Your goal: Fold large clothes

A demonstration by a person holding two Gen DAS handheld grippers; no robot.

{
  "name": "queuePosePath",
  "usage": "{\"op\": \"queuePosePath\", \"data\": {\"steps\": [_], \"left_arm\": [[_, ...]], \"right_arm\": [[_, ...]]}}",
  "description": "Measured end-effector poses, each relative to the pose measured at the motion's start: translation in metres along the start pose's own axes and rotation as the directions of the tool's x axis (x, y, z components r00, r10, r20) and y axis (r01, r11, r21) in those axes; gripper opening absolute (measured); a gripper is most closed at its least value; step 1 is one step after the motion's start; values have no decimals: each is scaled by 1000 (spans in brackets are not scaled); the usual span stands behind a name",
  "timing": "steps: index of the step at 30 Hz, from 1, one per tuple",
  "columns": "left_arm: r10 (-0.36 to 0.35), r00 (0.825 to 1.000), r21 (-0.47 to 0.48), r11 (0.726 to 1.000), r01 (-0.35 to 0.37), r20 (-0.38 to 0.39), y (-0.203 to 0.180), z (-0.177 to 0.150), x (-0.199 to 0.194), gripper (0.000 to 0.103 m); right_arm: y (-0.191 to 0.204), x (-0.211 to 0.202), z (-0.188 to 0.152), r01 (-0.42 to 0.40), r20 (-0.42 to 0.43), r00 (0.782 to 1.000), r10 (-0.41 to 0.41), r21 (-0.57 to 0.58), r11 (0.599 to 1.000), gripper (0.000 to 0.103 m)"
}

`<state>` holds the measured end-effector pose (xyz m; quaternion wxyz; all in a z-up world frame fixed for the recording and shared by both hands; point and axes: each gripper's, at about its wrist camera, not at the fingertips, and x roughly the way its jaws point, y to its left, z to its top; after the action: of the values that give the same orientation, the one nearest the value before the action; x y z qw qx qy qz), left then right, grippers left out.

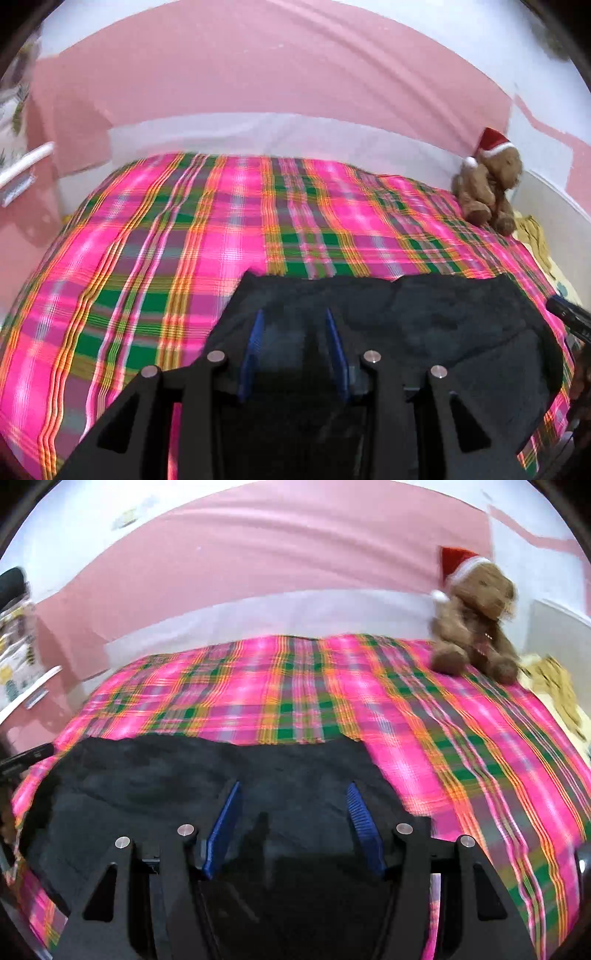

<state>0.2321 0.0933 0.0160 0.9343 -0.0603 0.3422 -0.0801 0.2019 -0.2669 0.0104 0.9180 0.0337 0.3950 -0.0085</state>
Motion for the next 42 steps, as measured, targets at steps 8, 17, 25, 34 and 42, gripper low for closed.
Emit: {"op": "queuePosePath", "data": {"steps": [8,17,25,34,42], "left_arm": [[9,999,-8,1000,-9,-45,8,-28,41,36],[-20,1000,-77,997,19,-10,19,-20,7,35],[22,997,-136,990,-33,-75,62,-53,-6,36],[11,992,-128,991,-28,-127,48,-53,27,38],[-44,993,-221,975,18,-113,64,-52,2,37]], "right_arm": [[-46,45,-44,56,-93,995,-45,110,992,59],[-46,14,-34,61,-50,997,-55,122,991,59],[-54,1,-48,6,-98,995,6,121,993,66],[-80,30,-60,-23,-163,985,63,238,971,78],[-81,6,-55,-51,-145,985,94,272,961,78]]}}
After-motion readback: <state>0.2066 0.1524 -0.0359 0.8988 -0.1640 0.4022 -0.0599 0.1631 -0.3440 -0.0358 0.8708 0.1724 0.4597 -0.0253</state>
